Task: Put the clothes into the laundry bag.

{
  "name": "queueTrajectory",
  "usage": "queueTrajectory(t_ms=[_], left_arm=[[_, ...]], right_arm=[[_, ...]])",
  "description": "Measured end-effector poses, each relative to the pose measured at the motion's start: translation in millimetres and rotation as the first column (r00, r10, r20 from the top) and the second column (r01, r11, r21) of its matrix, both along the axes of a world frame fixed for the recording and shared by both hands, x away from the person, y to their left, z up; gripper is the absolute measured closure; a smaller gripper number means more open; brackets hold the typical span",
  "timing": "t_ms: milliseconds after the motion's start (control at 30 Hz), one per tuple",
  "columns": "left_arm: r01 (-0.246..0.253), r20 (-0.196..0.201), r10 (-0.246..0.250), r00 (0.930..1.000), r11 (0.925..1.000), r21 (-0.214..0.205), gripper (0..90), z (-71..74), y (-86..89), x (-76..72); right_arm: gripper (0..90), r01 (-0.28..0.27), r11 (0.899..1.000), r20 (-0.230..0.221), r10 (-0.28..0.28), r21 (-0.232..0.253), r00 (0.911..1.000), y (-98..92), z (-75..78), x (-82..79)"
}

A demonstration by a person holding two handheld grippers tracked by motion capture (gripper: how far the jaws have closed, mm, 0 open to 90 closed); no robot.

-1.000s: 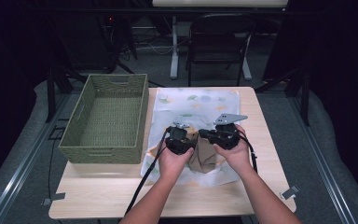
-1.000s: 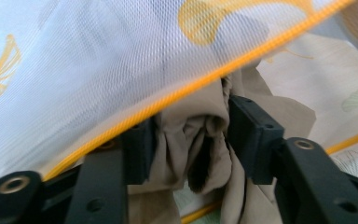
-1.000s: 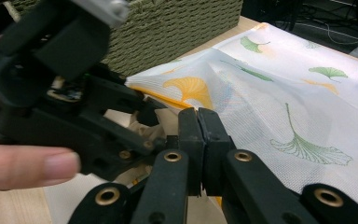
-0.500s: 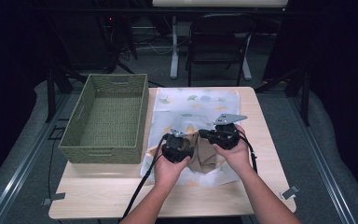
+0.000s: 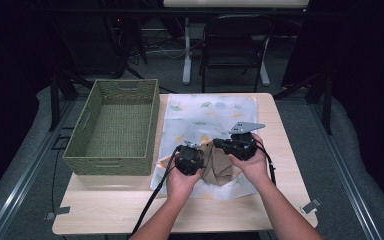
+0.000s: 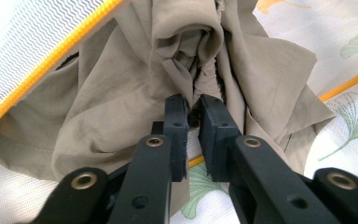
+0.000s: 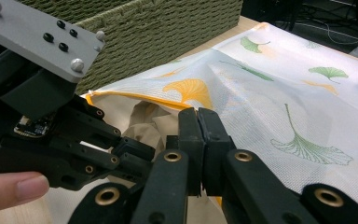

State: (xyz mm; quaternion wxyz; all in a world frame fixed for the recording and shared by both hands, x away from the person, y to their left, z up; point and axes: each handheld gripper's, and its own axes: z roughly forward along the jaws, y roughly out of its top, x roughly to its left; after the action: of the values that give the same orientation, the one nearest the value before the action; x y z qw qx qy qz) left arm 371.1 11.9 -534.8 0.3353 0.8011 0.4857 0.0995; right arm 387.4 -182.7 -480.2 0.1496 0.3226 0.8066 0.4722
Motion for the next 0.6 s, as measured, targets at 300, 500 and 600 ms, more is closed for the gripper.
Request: queueTrajectory(t_ms=[300, 500, 600], left_arm=[[-0.005, 0.019, 0.005, 0.9998, 0.9999, 0.011, 87.1, 0.6, -5.0, 7.7], [-0.025, 0.027, 0.024, 0.9993, 0.9996, 0.016, 87.0, -0.8, -9.8, 17.9], [-0.037, 0.034, 0.037, 0.9987, 0.9992, 0.017, 86.9, -2.0, -11.6, 22.3]], right_arm=[[89.5, -0.004, 1.0, -0.001, 0.004, -0.006, 1.0, 1.0, -0.4, 0.0], [89.5, -0.004, 1.0, -0.001, 0.004, -0.005, 1.0, 1.5, -1.1, -0.2], [89.5, -0.003, 1.0, -0.002, 0.003, -0.005, 1.0, 0.9, -0.9, 0.1]])
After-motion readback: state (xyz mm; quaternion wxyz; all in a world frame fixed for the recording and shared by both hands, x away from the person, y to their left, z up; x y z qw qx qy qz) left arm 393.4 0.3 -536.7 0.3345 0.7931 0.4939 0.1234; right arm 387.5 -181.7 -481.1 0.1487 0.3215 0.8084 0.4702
